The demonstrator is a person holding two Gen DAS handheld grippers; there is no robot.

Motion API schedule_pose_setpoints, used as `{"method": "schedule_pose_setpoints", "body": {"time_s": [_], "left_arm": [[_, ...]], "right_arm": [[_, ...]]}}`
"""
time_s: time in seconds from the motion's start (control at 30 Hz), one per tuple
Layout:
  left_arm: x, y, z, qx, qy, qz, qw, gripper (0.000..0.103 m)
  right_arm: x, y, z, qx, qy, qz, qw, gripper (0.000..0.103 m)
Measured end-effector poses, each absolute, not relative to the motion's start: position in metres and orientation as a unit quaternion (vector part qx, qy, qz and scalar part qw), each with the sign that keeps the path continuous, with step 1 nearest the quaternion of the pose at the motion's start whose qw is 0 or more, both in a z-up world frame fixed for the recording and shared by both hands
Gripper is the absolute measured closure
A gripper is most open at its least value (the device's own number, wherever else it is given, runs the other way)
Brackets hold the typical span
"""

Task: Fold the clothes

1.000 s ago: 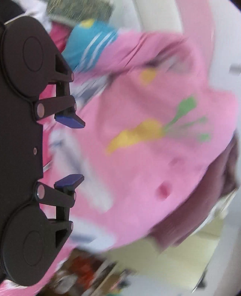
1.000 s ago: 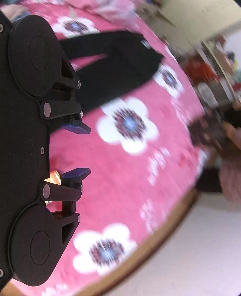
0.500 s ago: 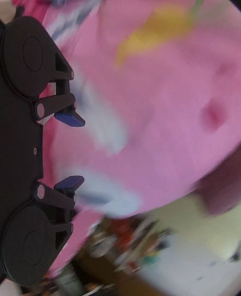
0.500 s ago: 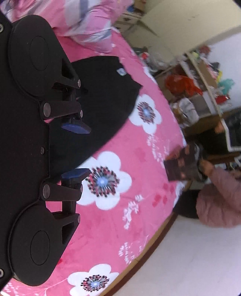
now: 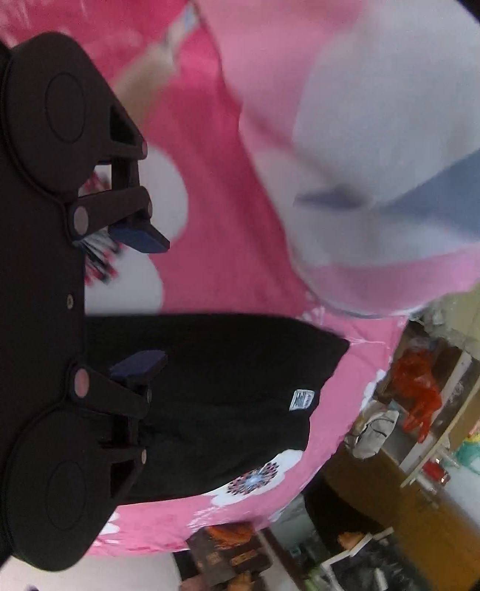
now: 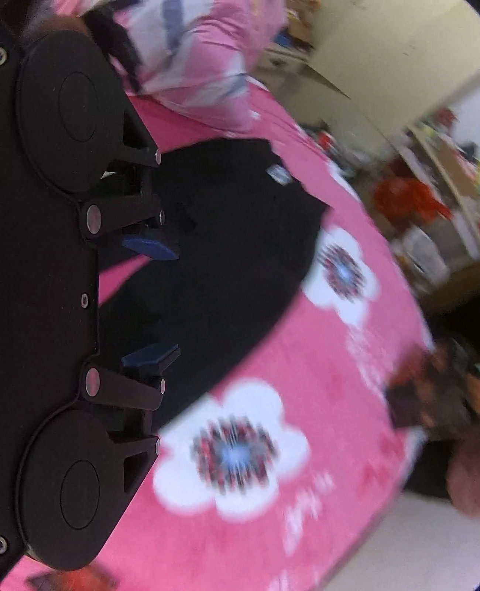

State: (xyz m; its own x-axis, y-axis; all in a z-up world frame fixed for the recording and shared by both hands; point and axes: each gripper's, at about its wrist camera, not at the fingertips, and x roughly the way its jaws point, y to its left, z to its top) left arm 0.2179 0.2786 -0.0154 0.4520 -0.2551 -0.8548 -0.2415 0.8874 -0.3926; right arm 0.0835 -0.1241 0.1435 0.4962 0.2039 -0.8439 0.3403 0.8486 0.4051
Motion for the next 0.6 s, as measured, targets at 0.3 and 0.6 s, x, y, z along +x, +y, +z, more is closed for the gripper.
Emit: {"method": "schedule_pose_setpoints", "body": {"time_s": [0.3,0.6], "left_arm": [[0.278,0.249,-0.112,-0.204,0.533,-0.055,0.820,0.055],[0.285,0.272,-0.121,-0.307,0.540,-0.080,0.780,0.100]], "right_arm": [[0.153,-0.082,0.005,0.322,0.546,0.077,0.770,0.054],[0.171,-0.047,-0.040,0.343,0.576,0.135,0.729,0.054]]}}
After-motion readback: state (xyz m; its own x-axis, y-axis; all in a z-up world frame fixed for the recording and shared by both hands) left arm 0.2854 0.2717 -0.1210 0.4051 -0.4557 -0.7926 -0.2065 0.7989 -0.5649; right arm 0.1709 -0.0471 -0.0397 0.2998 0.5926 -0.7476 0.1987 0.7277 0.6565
